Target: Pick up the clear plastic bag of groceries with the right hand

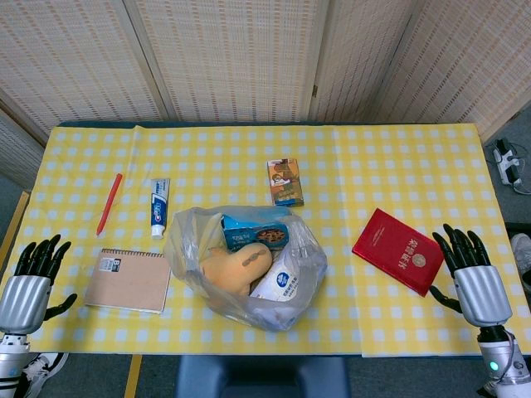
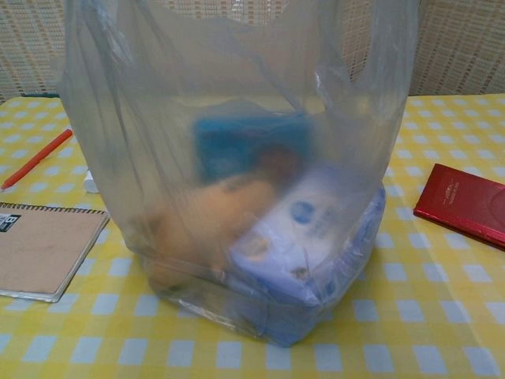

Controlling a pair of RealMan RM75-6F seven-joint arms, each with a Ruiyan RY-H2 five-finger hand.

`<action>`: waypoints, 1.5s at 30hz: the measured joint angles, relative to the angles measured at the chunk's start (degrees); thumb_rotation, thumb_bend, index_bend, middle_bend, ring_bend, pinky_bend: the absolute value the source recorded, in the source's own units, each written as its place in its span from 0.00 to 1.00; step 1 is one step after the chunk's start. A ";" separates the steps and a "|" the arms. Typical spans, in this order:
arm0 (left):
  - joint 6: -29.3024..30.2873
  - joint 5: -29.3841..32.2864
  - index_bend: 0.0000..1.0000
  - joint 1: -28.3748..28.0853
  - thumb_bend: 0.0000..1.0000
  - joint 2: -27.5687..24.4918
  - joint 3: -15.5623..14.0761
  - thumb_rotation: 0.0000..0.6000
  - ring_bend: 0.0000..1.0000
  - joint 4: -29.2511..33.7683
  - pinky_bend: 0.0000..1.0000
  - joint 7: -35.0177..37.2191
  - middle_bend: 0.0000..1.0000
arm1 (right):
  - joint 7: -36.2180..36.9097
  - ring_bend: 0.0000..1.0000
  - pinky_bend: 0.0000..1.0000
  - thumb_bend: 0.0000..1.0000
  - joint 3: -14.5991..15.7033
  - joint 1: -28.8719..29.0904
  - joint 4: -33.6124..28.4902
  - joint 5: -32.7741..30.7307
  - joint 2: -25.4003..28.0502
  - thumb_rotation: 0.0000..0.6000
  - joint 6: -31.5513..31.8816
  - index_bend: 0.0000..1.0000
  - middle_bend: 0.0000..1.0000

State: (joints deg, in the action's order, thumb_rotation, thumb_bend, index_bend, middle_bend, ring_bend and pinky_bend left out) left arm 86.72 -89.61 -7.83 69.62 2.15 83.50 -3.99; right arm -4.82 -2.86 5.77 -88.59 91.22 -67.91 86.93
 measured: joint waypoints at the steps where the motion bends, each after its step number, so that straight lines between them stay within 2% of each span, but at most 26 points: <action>1: -0.04 -0.01 0.00 -0.02 0.22 -0.02 -0.01 1.00 0.00 0.31 0.00 0.00 0.00 | 0.13 0.00 0.00 0.21 0.14 -0.06 -0.01 0.05 0.09 1.00 0.00 0.00 0.00; 8: -2.14 0.15 0.00 -1.11 0.22 0.34 -0.05 1.00 0.00 -0.21 0.00 0.72 0.00 | 0.82 0.00 0.00 0.21 0.81 -0.36 0.17 0.55 0.45 1.00 -0.02 0.00 0.00; 12: -2.24 -0.13 0.00 -1.52 0.22 0.26 0.04 1.00 0.00 0.24 0.00 0.93 0.00 | 3.82 0.00 0.00 0.21 1.56 0.25 1.03 2.74 0.64 1.00 -0.24 0.00 0.00; 18: -1.71 -0.82 0.00 -1.60 0.22 -0.02 -0.09 1.00 0.00 0.42 0.00 1.67 0.00 | 17.69 0.00 0.00 0.21 3.42 2.72 3.02 8.80 2.03 1.00 -0.02 0.00 0.00; 21: -0.93 -1.48 0.00 -1.70 0.22 0.33 0.04 1.00 0.00 -0.24 0.00 2.33 0.00 | 26.43 0.00 0.00 0.21 4.93 5.30 3.22 14.93 3.80 1.00 0.42 0.00 0.00; 25: 0.44 -2.78 0.00 -1.74 0.22 0.91 0.02 1.00 0.00 -1.36 0.00 3.43 0.00 | 33.94 0.00 0.00 0.21 7.08 10.42 0.84 23.68 7.28 1.00 0.25 0.00 0.00; 28: 0.59 -2.90 0.00 -1.72 0.22 1.03 -0.10 1.00 0.01 -1.78 0.00 4.02 0.00 | 39.12 0.00 0.00 0.21 8.22 13.69 -1.92 26.05 9.05 1.00 -0.71 0.00 0.00; 32: 0.14 -2.02 0.00 -1.70 0.22 0.81 0.00 1.00 0.01 -2.00 0.00 4.82 0.00 | 44.18 0.00 0.00 0.21 8.84 17.54 -5.02 26.86 9.75 1.00 -1.70 0.00 0.00; 38: -0.05 -1.12 0.00 -1.43 0.22 0.29 0.09 1.00 0.01 -2.25 0.00 5.74 0.00 | 45.56 0.00 0.00 0.21 8.89 19.30 -5.75 25.60 8.90 1.00 -3.12 0.00 0.00; 45: -0.07 -0.45 0.00 -1.53 0.22 0.20 0.55 1.00 0.01 -2.86 0.00 6.56 0.00 | 53.22 0.00 0.00 0.21 9.12 23.45 -6.68 24.30 8.79 1.00 -6.49 0.00 0.00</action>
State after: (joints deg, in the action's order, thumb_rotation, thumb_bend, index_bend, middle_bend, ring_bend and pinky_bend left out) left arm 86.65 -90.06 -9.36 69.82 2.70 80.64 2.57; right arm 48.39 6.26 29.21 -95.27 115.51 -59.12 80.44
